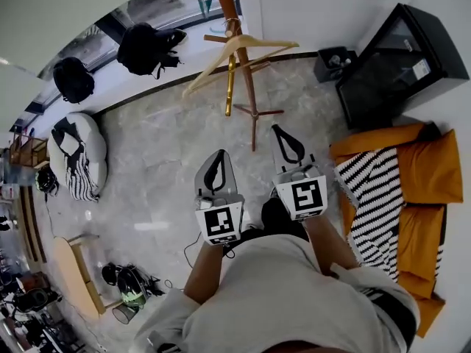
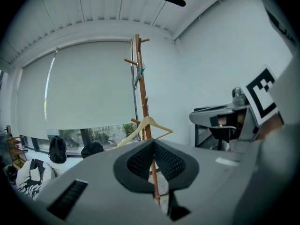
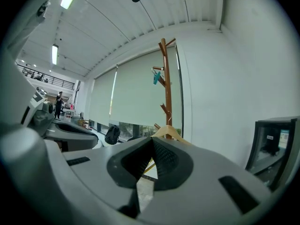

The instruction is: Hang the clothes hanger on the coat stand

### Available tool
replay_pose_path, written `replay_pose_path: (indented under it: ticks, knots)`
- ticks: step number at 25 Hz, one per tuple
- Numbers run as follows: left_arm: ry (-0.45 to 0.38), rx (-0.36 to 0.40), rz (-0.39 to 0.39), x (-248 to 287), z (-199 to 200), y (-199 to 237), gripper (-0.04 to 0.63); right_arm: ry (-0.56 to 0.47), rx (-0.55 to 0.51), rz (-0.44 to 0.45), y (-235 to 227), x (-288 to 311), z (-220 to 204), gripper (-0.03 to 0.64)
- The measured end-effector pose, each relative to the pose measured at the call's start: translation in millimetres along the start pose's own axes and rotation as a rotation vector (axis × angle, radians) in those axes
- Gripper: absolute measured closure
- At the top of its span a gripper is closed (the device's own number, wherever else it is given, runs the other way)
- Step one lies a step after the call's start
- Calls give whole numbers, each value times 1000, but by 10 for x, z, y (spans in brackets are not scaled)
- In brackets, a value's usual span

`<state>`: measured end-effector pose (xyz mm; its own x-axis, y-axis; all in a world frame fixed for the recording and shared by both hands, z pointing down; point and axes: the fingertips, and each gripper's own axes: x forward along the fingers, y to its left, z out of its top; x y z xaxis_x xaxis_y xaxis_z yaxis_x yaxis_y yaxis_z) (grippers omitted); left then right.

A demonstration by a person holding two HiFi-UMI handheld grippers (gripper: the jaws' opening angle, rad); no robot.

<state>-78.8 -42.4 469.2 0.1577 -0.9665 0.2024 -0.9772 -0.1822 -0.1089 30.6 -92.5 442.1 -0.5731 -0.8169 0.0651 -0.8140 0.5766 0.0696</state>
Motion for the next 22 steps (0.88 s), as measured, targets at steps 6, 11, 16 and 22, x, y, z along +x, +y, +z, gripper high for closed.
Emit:
replay_pose_path:
  ticks: [6, 11, 16, 22]
  knots:
    - [-94, -37, -5, -616, 99, 173, 586, -31, -45, -13, 559, -380, 269, 612]
    - [-133, -11, -31, -1302, -10, 52, 586, 17, -99, -52, 958, -972, 203, 612]
    - [-150, -61, -107, -1687, -143, -165, 586, 27, -139, -98, 1211, -1543, 259, 612]
    - [-226, -76, -144, -1890, 201, -403, 586, 26, -166, -168, 1046, -1994, 581, 612]
